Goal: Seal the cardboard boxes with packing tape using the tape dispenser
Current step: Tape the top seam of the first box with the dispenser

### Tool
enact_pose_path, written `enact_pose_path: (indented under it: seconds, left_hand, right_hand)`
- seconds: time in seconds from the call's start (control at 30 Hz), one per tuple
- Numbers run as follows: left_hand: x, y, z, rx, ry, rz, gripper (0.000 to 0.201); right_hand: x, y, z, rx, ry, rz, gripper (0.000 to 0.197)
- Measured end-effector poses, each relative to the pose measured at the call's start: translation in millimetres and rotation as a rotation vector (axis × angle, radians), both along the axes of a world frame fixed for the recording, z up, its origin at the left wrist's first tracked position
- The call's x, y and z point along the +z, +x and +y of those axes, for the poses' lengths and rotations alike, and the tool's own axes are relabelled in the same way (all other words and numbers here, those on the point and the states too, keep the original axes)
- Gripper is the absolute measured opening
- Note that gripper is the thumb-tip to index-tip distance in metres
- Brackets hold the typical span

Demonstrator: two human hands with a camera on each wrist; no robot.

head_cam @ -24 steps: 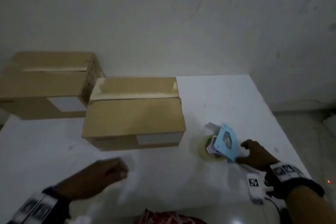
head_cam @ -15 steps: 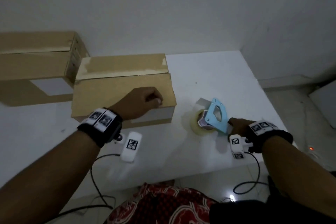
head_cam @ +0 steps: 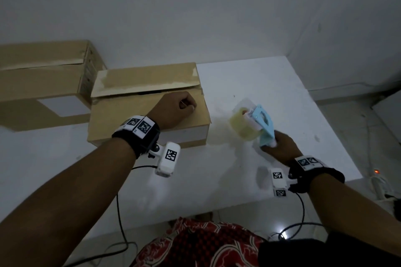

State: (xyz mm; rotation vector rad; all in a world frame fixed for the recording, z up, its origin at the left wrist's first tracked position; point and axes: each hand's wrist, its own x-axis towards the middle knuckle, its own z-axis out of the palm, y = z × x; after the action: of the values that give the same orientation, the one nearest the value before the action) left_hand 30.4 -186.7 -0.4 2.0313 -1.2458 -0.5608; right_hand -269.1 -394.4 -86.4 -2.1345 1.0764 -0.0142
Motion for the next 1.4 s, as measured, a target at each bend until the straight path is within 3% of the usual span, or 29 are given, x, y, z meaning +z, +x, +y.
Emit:
enact_pose_path:
  seconds: [0.07, 0.2, 0.27, 0.43, 0.63, 0.73, 0.93, 1.17, 1.27, 1.4]
  left_hand:
    - [4, 1, 1, -0.005, 0.011, 0.062, 0.006]
    - [14, 4, 0, 0.045, 0.041, 0.232, 0.008]
    - [18, 6, 0, 0.076, 0.028, 0.305, 0.01]
    - [27, 18, 3, 0.178, -0.079, 0.569, 0.011]
    - [45, 32, 15, 0.413, -0.24, 0.948, 0.019]
    - [54, 40, 25, 0.492, -0.282, 1.086, 0.024]
    - [57, 55, 43, 0.517, -0.33, 1.303, 0.036]
    - [44, 54, 53, 0.407, -0.188, 1.47, 0.053]
    - [40, 53, 57, 0.397, -0.249, 1.468, 0.046]
    - [36, 56, 61, 0.48, -0.388, 1.42, 0.019]
  right_hand:
    - [15, 9, -2, -0.032, 0.036, -0.173, 0.042]
    - [52, 44, -9, -0.028, 0.065, -0.278, 0.012]
    - [71, 64, -11, -0.009, 0.122, -0.315, 0.017]
    - [106, 118, -6, 0.003, 0.491, -0.56, 0.011]
    - [121, 169, 5, 0.17, 0.621, -0.651, 0.02]
    - [126, 187, 8, 0.336, 0.758, -0.641, 0.037]
    - [138, 209, 21, 0.403, 0.798, -0.586, 0.016]
    - [140, 237, 37, 0.498, 0.838, -0.566, 0.025]
    - [138, 245, 39, 0.525, 0.825, -0.554, 0.026]
    - [135, 251, 40, 0.541, 0.819, -0.542, 0.025]
